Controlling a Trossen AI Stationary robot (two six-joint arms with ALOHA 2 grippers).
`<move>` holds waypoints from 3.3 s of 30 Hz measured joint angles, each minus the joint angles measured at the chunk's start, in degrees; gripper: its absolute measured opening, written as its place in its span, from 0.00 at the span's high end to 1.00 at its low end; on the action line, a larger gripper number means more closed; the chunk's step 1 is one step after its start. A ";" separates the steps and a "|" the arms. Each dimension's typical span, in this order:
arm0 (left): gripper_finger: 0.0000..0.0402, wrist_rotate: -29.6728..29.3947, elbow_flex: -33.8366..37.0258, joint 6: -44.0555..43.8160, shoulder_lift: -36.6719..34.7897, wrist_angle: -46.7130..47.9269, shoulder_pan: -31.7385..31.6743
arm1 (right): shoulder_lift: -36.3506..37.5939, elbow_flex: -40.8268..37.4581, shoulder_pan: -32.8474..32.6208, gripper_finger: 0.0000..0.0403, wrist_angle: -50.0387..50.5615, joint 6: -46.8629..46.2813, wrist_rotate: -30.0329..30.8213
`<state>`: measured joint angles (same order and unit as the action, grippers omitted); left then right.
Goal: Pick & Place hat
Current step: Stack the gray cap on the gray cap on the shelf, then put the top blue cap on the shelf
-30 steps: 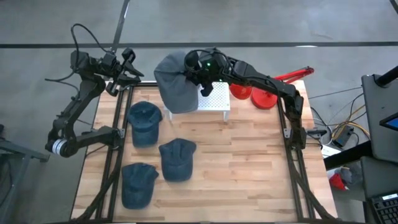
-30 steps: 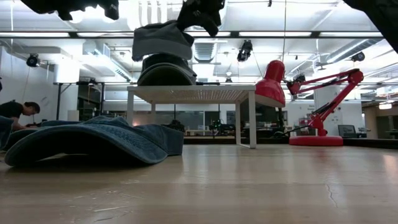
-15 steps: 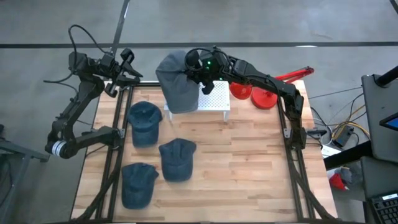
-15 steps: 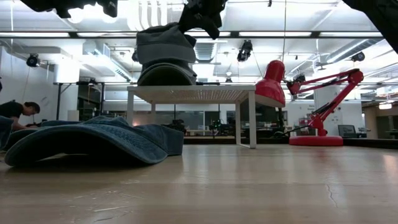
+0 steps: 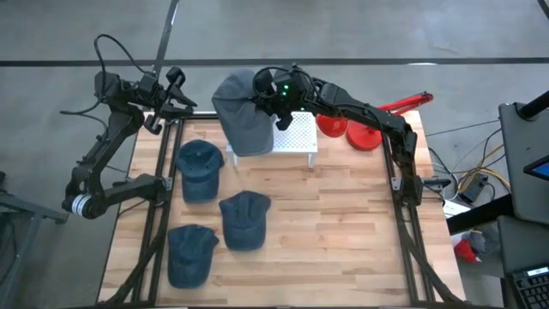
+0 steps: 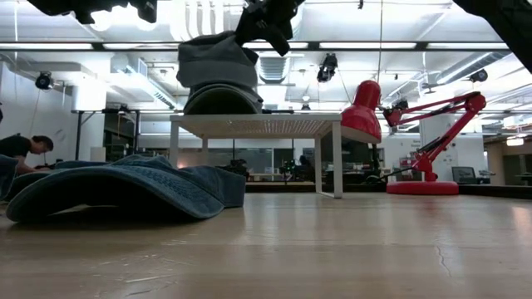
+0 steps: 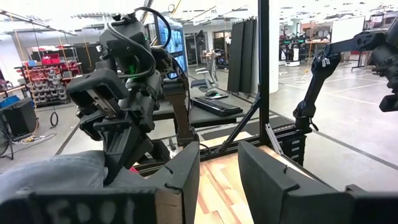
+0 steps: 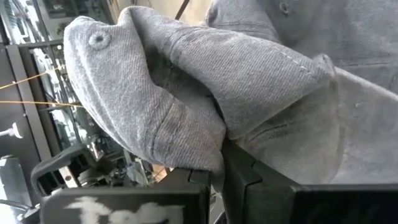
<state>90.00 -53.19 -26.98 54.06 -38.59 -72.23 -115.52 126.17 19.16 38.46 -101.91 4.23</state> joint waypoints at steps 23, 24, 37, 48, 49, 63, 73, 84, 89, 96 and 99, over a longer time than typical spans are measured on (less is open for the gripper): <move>0.71 0.00 0.00 0.17 0.00 -0.04 -0.02 | 0.00 -0.57 0.63 0.80 0.20 2.71 -1.26; 0.71 0.00 0.00 0.17 0.00 -0.02 -0.02 | 0.00 -0.57 0.63 0.78 0.20 2.70 -1.26; 0.71 0.00 0.00 0.11 0.00 -0.24 -0.02 | 0.07 -0.57 1.81 0.63 0.11 -1.02 -2.75; 0.71 0.00 0.00 0.07 -0.04 -0.39 -0.02 | 0.33 -0.22 3.11 0.65 0.23 -3.94 -10.20; 0.71 0.00 0.00 0.07 -0.04 -0.41 -0.02 | 0.33 -0.24 3.26 0.65 0.61 -4.22 -10.86; 0.71 0.00 0.00 0.17 -0.07 -0.42 -0.02 | 0.39 -0.24 7.62 0.70 -0.07 -4.90 -15.23; 0.71 0.00 0.00 0.10 -0.07 -0.39 -0.02 | 1.71 -0.24 9.00 0.68 -0.70 -2.52 -15.25; 0.71 0.00 0.00 -5.75 -0.21 -0.39 -0.02 | 8.49 -0.25 11.38 0.72 1.44 27.07 -14.79; 0.72 0.00 0.02 -10.83 -1.30 -0.39 -0.02 | 11.55 -0.26 11.82 0.74 4.87 44.14 -14.56; 0.72 -1.19 0.02 -16.98 -4.35 0.49 0.03 | 13.68 -0.26 11.87 0.78 8.25 60.74 -14.63; 0.72 -2.33 0.02 -18.85 -5.14 1.75 0.02 | 13.81 -0.28 11.89 0.81 10.40 65.18 -14.62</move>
<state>87.67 -53.17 -45.83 48.92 -36.84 -72.21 -101.71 125.89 31.05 48.86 -36.73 -10.39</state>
